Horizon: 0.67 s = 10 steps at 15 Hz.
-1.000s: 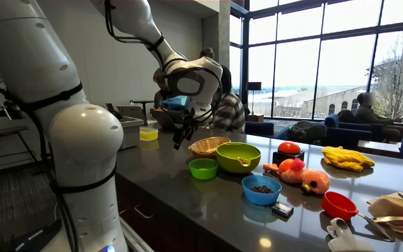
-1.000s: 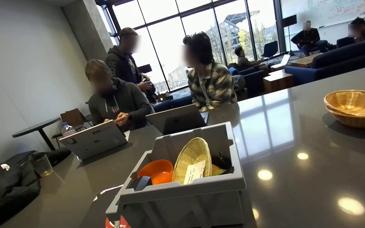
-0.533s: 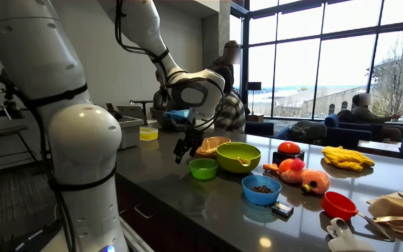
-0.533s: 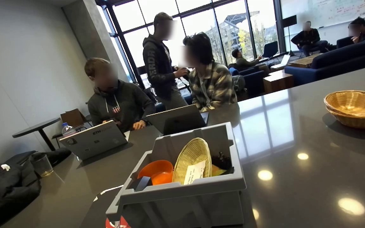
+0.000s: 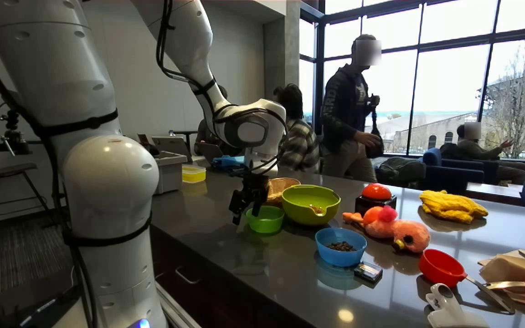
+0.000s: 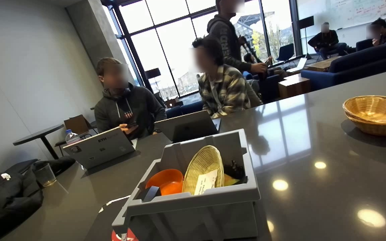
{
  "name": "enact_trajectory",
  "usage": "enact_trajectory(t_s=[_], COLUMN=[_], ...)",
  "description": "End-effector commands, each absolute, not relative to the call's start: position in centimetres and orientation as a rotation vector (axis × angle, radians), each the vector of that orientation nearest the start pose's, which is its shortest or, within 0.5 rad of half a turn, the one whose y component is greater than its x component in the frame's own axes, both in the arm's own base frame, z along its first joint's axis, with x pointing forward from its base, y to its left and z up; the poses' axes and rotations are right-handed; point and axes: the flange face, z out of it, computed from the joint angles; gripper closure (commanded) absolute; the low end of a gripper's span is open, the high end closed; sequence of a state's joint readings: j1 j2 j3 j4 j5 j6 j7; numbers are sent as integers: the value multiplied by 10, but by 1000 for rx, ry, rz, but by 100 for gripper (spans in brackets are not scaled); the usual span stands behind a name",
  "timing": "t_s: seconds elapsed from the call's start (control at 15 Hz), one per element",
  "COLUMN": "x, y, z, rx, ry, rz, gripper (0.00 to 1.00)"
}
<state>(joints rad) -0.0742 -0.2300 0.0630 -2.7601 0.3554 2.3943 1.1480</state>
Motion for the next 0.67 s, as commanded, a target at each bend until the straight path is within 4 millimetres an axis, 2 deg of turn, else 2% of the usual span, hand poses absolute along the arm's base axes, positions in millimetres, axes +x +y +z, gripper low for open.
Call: enact_trajectory(t_s=[0.0, 0.2, 0.6], x=[376, 383, 390], y=[6, 5, 1], z=[288, 295, 292], rx=[-2309, -2316, -2209], ry=[2006, 2021, 2031], rz=[237, 202, 211], gripper=[0, 0, 0])
